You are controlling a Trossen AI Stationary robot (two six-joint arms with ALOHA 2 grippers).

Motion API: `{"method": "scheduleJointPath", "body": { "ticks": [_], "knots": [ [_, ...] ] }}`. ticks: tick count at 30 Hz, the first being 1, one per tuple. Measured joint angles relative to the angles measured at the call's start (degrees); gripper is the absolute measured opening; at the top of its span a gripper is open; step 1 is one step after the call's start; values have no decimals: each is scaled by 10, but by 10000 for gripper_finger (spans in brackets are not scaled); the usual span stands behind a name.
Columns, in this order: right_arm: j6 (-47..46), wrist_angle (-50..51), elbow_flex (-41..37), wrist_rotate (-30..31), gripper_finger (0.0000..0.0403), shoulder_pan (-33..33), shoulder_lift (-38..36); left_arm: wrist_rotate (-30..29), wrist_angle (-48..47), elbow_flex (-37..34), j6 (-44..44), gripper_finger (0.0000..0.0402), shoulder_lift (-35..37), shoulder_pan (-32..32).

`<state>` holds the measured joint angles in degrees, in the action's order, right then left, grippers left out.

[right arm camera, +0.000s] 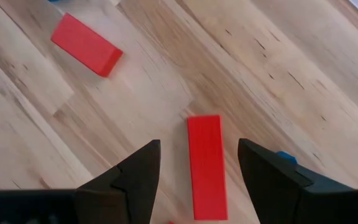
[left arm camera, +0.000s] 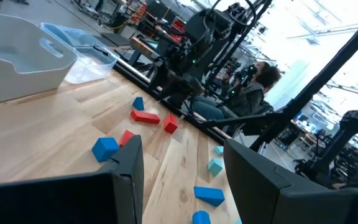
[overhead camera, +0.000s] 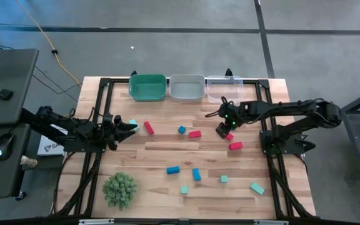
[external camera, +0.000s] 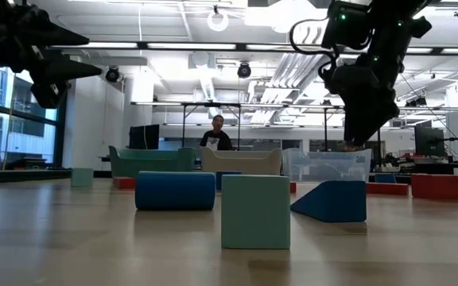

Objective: Sort & place blocks by color
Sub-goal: Put the orange block into the transparent bin

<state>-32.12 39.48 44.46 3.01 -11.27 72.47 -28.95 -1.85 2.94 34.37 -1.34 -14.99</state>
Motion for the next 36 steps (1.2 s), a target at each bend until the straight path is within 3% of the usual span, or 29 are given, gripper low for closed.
{"method": "scheduleJointPath", "body": {
  "ticks": [10,23,36],
  "knots": [
    [-9,-27,-14,-2,207,0,10,-4,0,0,0,147,0,0],
    [42,17,39,-20,207,0,126,-4,0,0,0,147,0,0],
    [37,21,40,-13,207,0,207,-4,0,0,0,147,0,0]
  ]
}}
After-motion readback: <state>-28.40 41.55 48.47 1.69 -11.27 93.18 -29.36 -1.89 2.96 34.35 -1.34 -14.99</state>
